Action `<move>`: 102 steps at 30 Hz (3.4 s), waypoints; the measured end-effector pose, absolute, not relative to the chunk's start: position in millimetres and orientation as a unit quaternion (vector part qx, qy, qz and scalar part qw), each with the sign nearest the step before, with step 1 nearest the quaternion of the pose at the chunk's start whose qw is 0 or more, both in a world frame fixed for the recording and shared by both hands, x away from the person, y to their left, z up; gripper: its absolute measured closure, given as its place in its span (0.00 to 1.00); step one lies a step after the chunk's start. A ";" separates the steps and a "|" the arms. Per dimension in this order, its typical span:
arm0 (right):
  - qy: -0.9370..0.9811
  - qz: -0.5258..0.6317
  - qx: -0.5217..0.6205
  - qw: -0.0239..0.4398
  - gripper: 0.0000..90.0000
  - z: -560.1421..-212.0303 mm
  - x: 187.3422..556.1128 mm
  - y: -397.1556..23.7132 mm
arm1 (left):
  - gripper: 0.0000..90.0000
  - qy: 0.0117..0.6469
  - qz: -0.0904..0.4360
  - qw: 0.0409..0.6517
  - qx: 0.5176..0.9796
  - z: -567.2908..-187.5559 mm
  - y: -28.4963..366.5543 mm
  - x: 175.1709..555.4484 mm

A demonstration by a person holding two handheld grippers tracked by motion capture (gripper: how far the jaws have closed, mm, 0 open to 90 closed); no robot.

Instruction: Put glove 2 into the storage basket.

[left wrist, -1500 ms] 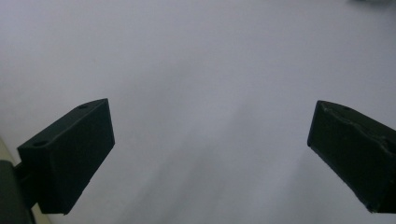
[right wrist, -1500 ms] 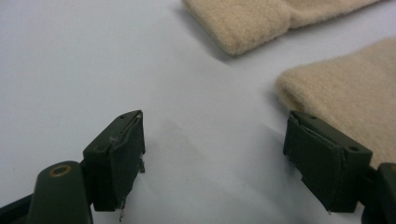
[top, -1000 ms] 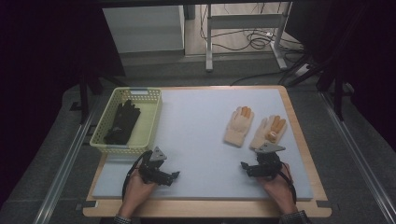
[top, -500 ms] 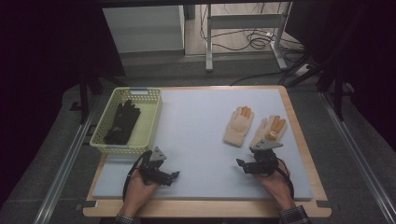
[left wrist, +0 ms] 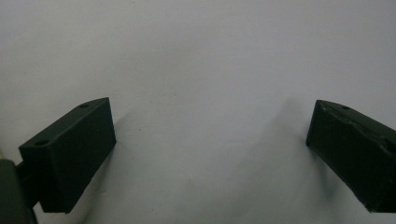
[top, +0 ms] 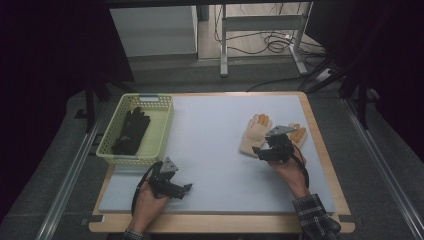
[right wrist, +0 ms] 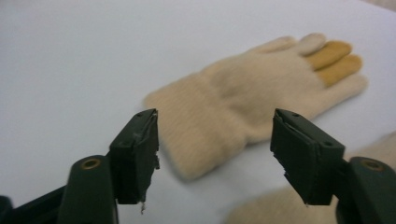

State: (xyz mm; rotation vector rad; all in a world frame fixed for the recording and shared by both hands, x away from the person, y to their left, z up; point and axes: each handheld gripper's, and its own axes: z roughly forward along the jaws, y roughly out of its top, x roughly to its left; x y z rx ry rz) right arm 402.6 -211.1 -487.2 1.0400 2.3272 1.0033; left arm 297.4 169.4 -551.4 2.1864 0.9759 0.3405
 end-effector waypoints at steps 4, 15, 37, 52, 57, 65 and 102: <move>0.831 0.351 0.378 0.208 0.41 -483.6 423.2 -209.3 | 0.02 0.377 0.132 0.353 0.846 -551.4 169.5 297.4; 0.832 0.323 0.405 0.200 0.25 -497.9 469.1 -194.4 | 0.02 0.377 0.131 0.354 0.846 -551.3 169.6 297.4; 0.840 0.306 0.412 0.176 0.66 -505.9 479.0 -194.0 | 0.02 0.377 0.132 0.354 0.846 -551.4 169.6 297.4; 0.860 0.375 0.315 0.145 0.62 -464.9 400.3 -158.4 | 0.02 0.376 0.132 0.353 0.846 -551.3 169.6 297.4; 0.866 0.381 0.297 0.126 0.61 -477.3 381.5 -138.1 | 0.02 0.377 0.132 0.354 0.845 -551.5 169.4 297.3; 0.874 0.374 0.298 0.086 0.38 -514.2 377.4 -121.1 | 0.02 0.377 0.132 0.354 0.845 -551.5 169.4 297.3; 0.851 0.385 0.331 0.135 0.61 -503.7 376.2 -217.5 | 0.02 0.377 0.132 0.354 0.846 -551.5 169.4 297.4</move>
